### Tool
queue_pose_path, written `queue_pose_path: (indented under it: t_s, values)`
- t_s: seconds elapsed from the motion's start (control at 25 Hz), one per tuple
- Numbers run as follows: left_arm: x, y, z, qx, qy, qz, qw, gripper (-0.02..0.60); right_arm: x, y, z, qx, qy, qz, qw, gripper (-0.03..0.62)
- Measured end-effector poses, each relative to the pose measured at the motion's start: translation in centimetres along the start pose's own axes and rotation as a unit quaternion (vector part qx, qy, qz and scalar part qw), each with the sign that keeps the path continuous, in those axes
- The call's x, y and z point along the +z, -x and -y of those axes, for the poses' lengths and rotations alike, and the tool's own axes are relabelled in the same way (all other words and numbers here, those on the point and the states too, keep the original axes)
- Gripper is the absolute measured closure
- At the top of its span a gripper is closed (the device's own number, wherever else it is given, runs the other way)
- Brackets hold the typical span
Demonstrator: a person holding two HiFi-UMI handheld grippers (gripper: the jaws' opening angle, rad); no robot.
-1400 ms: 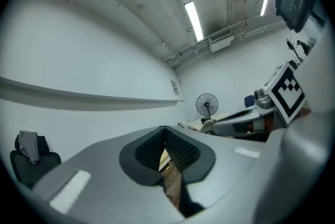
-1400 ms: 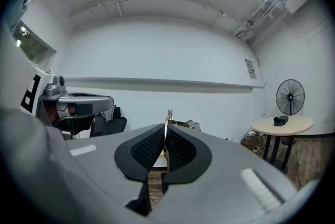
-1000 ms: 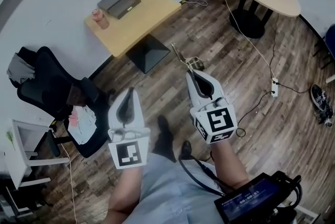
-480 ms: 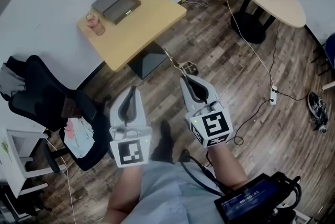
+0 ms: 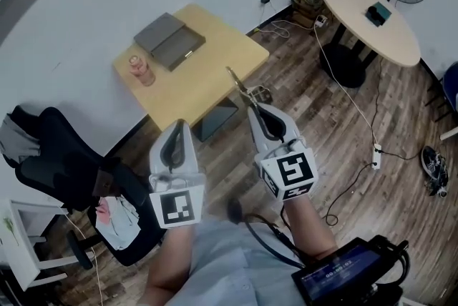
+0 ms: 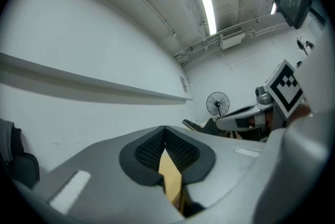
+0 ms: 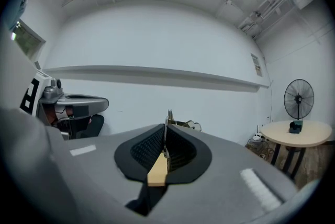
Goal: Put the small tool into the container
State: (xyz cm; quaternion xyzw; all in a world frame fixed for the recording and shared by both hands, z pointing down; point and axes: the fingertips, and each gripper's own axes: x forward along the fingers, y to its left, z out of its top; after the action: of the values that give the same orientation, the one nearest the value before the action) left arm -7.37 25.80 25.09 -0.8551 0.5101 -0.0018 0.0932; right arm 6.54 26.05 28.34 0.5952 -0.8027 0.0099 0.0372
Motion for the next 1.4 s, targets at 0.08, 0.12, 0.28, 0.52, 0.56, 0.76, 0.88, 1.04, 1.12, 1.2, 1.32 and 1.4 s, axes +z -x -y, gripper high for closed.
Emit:
queue_pose_path:
  t_s: [0.08, 0.12, 0.28, 0.52, 0.56, 0.76, 0.88, 1.04, 1.12, 1.2, 1.32, 1.4]
  values:
    - [0.3, -1.1, -1.2, 0.001, 0.0, 0.007, 1.0, 0.572, 0.9, -1.3, 0.1, -0.004, 0.004, 0.006, 1.0, 0.585]
    - [0.4, -1.7, -1.8, 0.001, 0.001, 0.011, 0.9999, 0.572, 1.2, -2.0, 0.2, -0.006, 0.007, 0.01, 1.0, 0.585]
    - [0.0, -3.8, -3.4, 0.0, 0.004, 0.017, 0.9999, 0.572, 1.5, -4.1, 0.5, -0.01, 0.012, 0.01, 1.0, 0.585]
    - [-1.8, -7.0, -4.3, -0.007, 0.012, 0.0, 0.9999, 0.572, 0.8, -7.0, 2.2, -0.019, 0.01, 0.0, 1.0, 0.585]
    - [-2.3, -7.6, -4.3, -0.008, 0.013, -0.004, 0.9999, 0.572, 0.4, -7.5, 2.6, -0.021, 0.008, -0.004, 1.0, 0.585]
    - [-4.9, -11.4, -4.1, -0.01, 0.018, -0.028, 0.9994, 0.572, -1.8, -10.5, 5.4, -0.021, -0.006, -0.02, 1.0, 0.585]
    - [-6.3, -14.2, -4.4, -0.005, 0.021, -0.045, 0.9988, 0.572, -3.0, -12.8, 7.1, -0.014, -0.016, -0.036, 0.999, 0.585]
    - [-7.8, -19.2, -4.0, 0.003, 0.015, -0.063, 0.9979, 0.572, -4.6, -16.6, 11.1, -0.002, -0.029, -0.049, 0.998, 0.585]
    - [-8.2, -21.5, -3.9, 0.011, 0.008, -0.068, 0.9976, 0.572, -4.9, -18.5, 13.1, 0.007, -0.035, -0.053, 0.998, 0.585]
    - [-8.4, -23.8, -4.0, 0.018, -0.001, -0.071, 0.9973, 0.572, -4.6, -20.5, 14.8, 0.018, -0.036, -0.052, 0.998, 0.585]
    - [-8.3, -27.0, -4.3, 0.031, -0.01, -0.07, 0.997, 0.572, -3.7, -23.5, 17.0, 0.036, -0.033, -0.046, 0.998, 0.585]
    - [-8.0, -28.7, -4.7, 0.045, -0.013, -0.067, 0.9966, 0.572, -3.0, -25.4, 18.1, 0.05, -0.029, -0.04, 0.998, 0.585]
